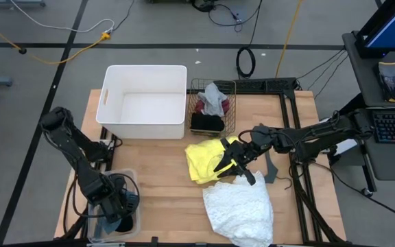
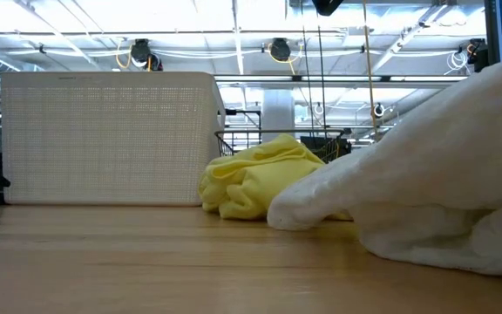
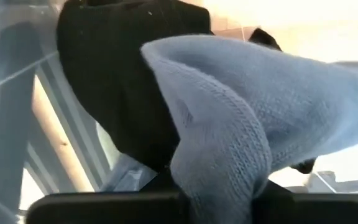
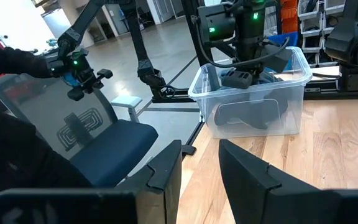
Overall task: Pick & Place Cloths
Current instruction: Put the gray sock into the transparent bin
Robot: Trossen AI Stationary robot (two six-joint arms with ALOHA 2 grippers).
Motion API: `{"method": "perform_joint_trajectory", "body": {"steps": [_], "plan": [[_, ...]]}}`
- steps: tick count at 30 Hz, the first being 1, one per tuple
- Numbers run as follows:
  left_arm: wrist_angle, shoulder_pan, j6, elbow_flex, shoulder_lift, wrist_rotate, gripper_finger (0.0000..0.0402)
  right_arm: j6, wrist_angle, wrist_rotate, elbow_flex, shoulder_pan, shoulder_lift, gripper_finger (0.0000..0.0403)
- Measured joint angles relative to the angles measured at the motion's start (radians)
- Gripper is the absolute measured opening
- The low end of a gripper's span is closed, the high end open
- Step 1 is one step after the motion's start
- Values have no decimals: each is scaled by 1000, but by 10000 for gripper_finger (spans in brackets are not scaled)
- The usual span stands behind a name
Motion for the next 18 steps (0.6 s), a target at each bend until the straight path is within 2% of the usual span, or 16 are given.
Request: {"method": "perform_joint_trajectory", "body": {"steps": [9, 18], "plan": [[5, 0, 16, 0, 0, 6, 109, 0, 0, 0, 0, 0, 0, 100], [8, 0, 110, 34, -53, 117, 206, 1, 0, 0, 0, 0, 0, 100]]}}
